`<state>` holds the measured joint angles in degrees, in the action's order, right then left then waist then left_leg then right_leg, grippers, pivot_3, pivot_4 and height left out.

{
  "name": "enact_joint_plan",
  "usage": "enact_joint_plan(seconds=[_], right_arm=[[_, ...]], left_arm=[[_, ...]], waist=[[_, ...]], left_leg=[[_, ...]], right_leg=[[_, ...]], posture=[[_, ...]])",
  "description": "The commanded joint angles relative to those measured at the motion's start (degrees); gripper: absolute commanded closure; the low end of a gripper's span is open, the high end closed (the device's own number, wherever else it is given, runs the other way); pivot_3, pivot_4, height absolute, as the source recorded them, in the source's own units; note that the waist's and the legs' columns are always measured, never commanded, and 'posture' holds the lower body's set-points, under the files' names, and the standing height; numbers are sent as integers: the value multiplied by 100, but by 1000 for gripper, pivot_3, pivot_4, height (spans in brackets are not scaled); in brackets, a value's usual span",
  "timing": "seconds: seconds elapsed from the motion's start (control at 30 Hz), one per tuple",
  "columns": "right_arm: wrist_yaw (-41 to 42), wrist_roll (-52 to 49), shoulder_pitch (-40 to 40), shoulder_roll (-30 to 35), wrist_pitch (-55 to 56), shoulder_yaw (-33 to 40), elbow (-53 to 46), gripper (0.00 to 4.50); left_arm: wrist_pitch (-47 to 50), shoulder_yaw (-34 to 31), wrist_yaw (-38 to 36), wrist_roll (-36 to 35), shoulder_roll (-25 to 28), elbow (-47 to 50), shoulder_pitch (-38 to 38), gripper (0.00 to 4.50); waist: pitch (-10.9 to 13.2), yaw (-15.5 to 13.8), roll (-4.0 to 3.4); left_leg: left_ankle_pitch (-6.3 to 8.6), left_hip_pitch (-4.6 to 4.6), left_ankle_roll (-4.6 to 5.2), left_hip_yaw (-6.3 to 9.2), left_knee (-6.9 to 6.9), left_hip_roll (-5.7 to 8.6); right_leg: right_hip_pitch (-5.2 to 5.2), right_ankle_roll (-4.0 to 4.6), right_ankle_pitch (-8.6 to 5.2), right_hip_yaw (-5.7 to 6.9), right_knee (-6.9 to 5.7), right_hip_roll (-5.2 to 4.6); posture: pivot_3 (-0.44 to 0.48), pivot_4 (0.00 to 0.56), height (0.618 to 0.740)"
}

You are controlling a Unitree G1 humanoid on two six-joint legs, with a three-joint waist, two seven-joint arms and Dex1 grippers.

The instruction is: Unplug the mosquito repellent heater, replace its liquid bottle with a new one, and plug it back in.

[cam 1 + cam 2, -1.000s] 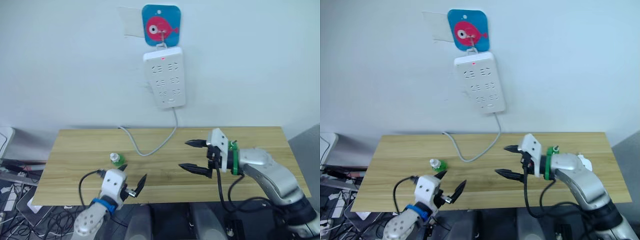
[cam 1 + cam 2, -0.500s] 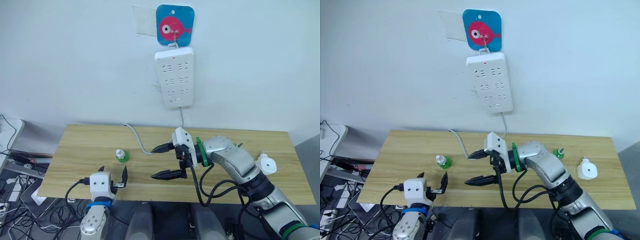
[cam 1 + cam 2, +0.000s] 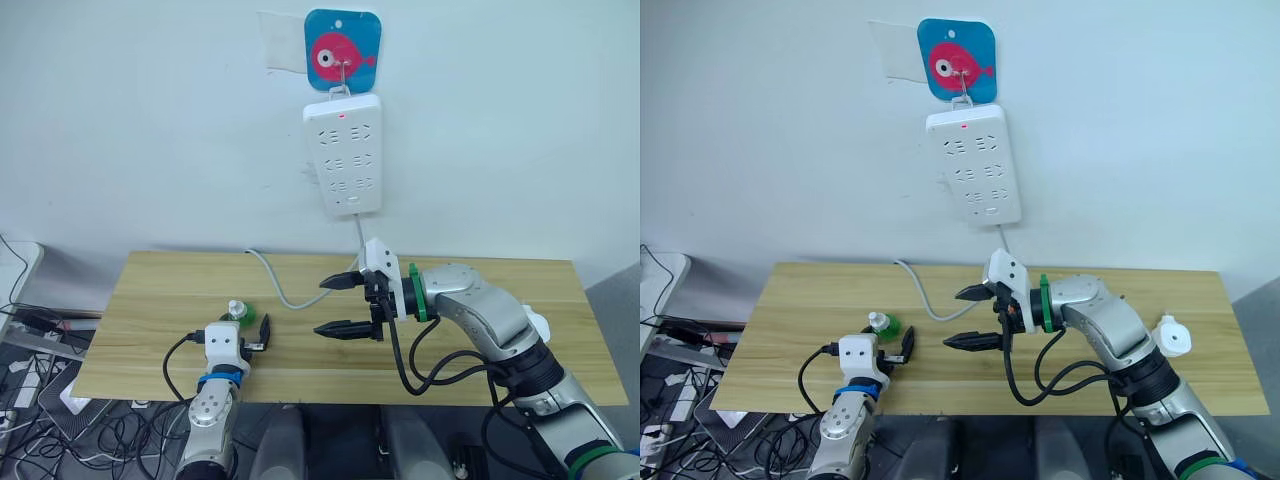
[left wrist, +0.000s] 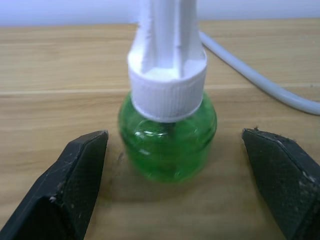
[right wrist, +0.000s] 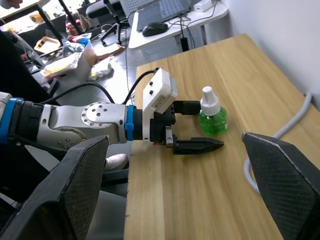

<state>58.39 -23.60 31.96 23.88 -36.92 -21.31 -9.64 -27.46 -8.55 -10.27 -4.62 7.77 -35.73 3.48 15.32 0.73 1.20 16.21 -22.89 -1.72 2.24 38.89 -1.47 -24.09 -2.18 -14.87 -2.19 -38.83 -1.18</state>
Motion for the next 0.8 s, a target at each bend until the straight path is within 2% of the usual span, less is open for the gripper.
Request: enact_joint_plan(seconds=[0.03,0.2,0.3,0.37,0.47,0.6,0.7,0.8], right_arm=[[-124,-87,-29,10,-77,196,-305,0],[-262,-85,-34,1,-136,260,-312,0],[-404,-49,-96,-4,-144,309,-346,0],[-506,-44,-162,4,-150,376,-388,0],[-618,-13,-265,72,-93,497,-408,0],[-628,-54,-414,236,13,725,-452,0],[-651,-34,-531,296,160,841,-527,0],[-700,-83,-669,337,170,948,-680,0]], left_arm=[[-284,-37,124,55,-25,-363,31,296],[-422,15,235,126,-53,-434,93,1591],[-304,16,370,193,-4,-57,33,2290],[-112,135,346,287,26,545,-125,2290],[616,605,-208,360,241,2044,-481,2290],[2117,1454,-1527,-114,867,4049,-724,2290],[3155,2007,-2462,-490,1327,4703,-412,2290],[3812,2230,-2885,-618,1498,4750,163,2290]], waist=[[0,36,1],[-1,92,1],[-1,101,1],[-1,101,2],[0,100,2],[0,81,2],[0,96,2],[0,111,2]], left_leg=[[0,1,0,0,0,0],[-1,3,-1,1,2,1],[-1,3,-1,4,2,-1],[-1,1,-1,5,2,-1],[-1,-3,-3,3,0,0],[-3,-3,-6,7,-1,3],[-3,-1,-6,1,-1,4],[-3,1,-6,3,-3,0]], right_leg=[[0,0,0,0,-1,0],[2,0,0,0,-6,0],[1,0,0,2,-7,1],[0,0,0,3,-7,1],[-2,0,0,0,-6,-1],[3,0,0,2,-4,-2],[2,0,0,-4,-4,-1],[1,0,0,-1,-5,12]], posture=[[-4,242,740],[-2,246,740],[7,248,740],[7,248,740],[11,254,740],[24,254,740],[11,252,740],[-20,245,740]])
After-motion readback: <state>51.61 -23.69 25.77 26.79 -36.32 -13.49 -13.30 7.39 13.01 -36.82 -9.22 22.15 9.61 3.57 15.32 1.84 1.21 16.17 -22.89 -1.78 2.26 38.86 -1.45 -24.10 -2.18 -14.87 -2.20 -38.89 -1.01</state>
